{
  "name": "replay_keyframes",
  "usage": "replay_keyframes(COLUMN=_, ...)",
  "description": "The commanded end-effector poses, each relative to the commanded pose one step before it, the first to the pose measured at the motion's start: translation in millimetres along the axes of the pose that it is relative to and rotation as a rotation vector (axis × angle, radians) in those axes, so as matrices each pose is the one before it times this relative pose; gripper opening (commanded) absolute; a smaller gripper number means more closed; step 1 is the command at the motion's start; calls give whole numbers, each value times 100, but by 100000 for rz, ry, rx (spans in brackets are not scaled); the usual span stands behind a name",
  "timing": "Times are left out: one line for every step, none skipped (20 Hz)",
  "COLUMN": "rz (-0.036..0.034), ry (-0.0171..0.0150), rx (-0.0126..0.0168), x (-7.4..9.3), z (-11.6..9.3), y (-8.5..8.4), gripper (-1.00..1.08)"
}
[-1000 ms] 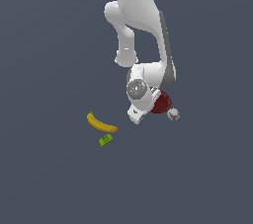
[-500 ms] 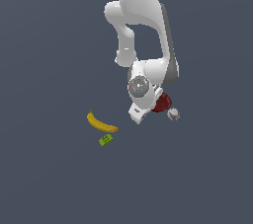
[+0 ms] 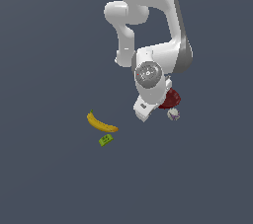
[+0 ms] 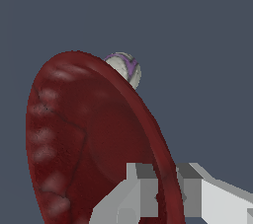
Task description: Pick up a designated object from a clutter of objects.
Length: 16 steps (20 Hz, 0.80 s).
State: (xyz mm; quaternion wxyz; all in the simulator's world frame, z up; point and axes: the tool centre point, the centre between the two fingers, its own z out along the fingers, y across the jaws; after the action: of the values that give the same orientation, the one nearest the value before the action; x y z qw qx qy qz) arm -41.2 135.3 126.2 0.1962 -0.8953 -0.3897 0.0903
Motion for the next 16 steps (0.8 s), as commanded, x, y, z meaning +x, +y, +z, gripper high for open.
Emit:
replay_keyframes(rz=-55, ry=53, rx=-162, x=1026, z=-2466, y=-822, gripper=-100)
replay_keyframes(rz=-1, ry=-34, rx=-35, x=430, z=-980, y=-327, gripper=-100)
replay_keyframes(rz=0, ry=0, rx=0, x=429, z=-1003, y=-321, gripper=-100)
replay_keyframes(rz=0, ry=0, rx=0, x=436, z=-1012, y=-323, gripper=-100)
replay_keyframes(rz=0, ry=0, rx=0, x=439, z=-1011, y=-321, gripper=-100)
replay_keyframes(rz=0, ry=0, rx=0, x=441, z=-1008, y=-318, gripper=-100)
replay_keyframes(rz=0, ry=0, rx=0, x=443, z=-1005, y=-316, gripper=-100)
replay_keyframes(rz=0, ry=0, rx=0, x=442, z=-992, y=-311, gripper=-100)
replay_keyframes(rz=0, ry=0, rx=0, x=428, z=-951, y=-296, gripper=-100)
replay_keyframes(rz=0, ry=0, rx=0, x=413, z=-911, y=-283, gripper=-100)
replay_keyframes(rz=0, ry=0, rx=0, x=401, z=-874, y=-270, gripper=-100)
replay_keyframes(rz=0, ry=0, rx=0, x=389, z=-840, y=-259, gripper=-100)
replay_keyframes(rz=0, ry=0, rx=0, x=378, z=-809, y=-248, gripper=-100)
replay_keyframes(rz=6, ry=48, rx=2, x=349, z=-803, y=-234, gripper=-100)
replay_keyframes(rz=0, ry=0, rx=0, x=359, z=-751, y=-228, gripper=-100)
replay_keyframes(rz=3, ry=42, rx=24, x=333, z=-742, y=-208, gripper=-100)
